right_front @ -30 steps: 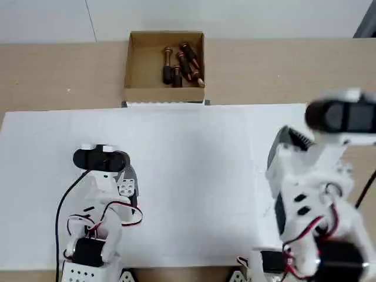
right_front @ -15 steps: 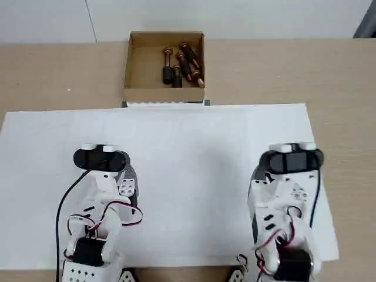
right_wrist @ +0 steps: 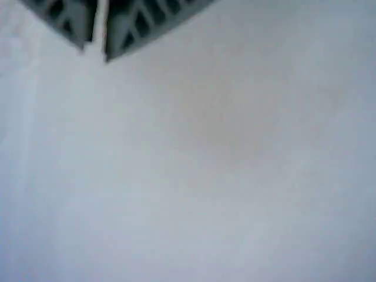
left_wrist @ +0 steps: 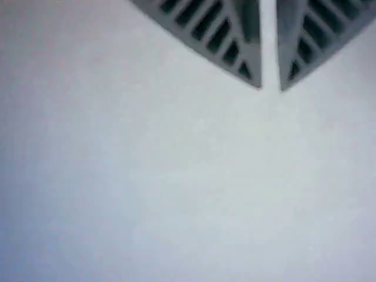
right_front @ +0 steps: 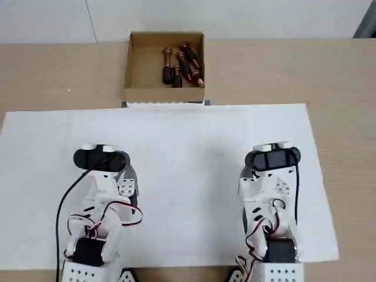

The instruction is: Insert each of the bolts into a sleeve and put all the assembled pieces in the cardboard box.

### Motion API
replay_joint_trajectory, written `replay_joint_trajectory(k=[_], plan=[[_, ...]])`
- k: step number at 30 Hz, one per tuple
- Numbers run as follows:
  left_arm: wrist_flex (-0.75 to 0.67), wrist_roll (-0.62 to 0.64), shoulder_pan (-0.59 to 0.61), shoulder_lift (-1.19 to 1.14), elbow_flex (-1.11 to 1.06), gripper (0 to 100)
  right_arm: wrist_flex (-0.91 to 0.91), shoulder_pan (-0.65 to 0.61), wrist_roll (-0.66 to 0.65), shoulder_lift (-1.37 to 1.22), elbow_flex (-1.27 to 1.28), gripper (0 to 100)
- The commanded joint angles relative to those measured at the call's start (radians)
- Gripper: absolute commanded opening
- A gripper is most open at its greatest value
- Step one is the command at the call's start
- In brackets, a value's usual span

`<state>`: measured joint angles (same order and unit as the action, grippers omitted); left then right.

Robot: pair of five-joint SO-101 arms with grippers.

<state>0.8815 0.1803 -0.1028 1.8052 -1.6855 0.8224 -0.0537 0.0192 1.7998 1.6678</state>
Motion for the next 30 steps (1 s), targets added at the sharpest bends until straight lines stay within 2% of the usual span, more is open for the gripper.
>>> replay_joint_trajectory(k=[1,6,30], plan=[[0.002,0.000,0.005,0.009,0.004,1,-0.016,-0.005,-0.006,0.016,0.015,0.3],[0.002,0.000,0.005,0.009,0.004,1,0.104,-0.004,-0.003,0.016,0.015,0.3],[0.002,0.000,0.005,0.009,0.004,1,0.097,-0.001,-0.005,0.016,0.015,0.3]])
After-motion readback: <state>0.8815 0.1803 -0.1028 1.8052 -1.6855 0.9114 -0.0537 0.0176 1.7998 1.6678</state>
